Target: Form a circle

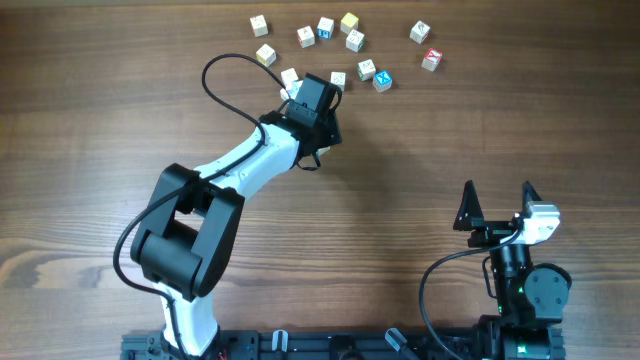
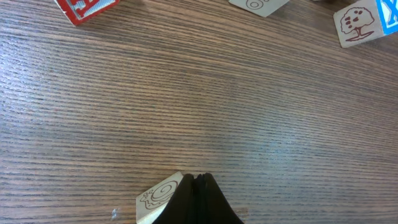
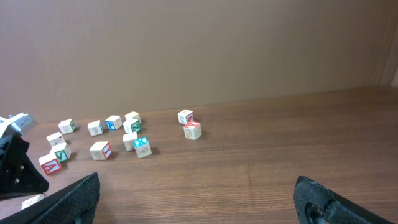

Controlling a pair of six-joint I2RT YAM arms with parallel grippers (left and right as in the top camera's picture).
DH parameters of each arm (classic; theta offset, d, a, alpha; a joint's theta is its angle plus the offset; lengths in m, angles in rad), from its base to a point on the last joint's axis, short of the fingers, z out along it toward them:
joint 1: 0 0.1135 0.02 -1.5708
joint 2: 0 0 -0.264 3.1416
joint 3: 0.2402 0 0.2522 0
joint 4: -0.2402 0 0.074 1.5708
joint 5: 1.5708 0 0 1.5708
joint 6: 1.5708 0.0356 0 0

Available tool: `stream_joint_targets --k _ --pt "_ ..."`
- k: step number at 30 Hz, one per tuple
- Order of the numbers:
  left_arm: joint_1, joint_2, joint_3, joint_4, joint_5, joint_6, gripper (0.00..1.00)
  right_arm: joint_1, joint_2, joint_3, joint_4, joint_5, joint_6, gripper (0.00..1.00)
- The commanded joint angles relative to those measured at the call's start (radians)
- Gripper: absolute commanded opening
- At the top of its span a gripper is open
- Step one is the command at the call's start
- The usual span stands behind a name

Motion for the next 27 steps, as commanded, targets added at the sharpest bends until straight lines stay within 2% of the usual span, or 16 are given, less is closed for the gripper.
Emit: stream_joint_targets --k 1,6,21,27 --pt "0.000 0.011 -0.001 0.034 -0.021 0.019 0.04 -0.004 -0.006 -0.002 0.004 0.002 -0.018 1.00" --pt "0.000 0.012 -0.001 0.144 -0.009 0.019 0.04 -0.004 -0.006 -0.002 0.004 0.002 -0.018 1.00" --pt "-0.007 0.080 -0.001 0.111 0.024 0.019 0.04 -0.004 -0.006 -0.002 0.004 0.002 -0.018 1.00" --pt "-0.005 0.080 -0.001 0.106 -0.030 0.020 0.04 -0.004 -0.006 -0.002 0.004 0.002 -0.018 1.00"
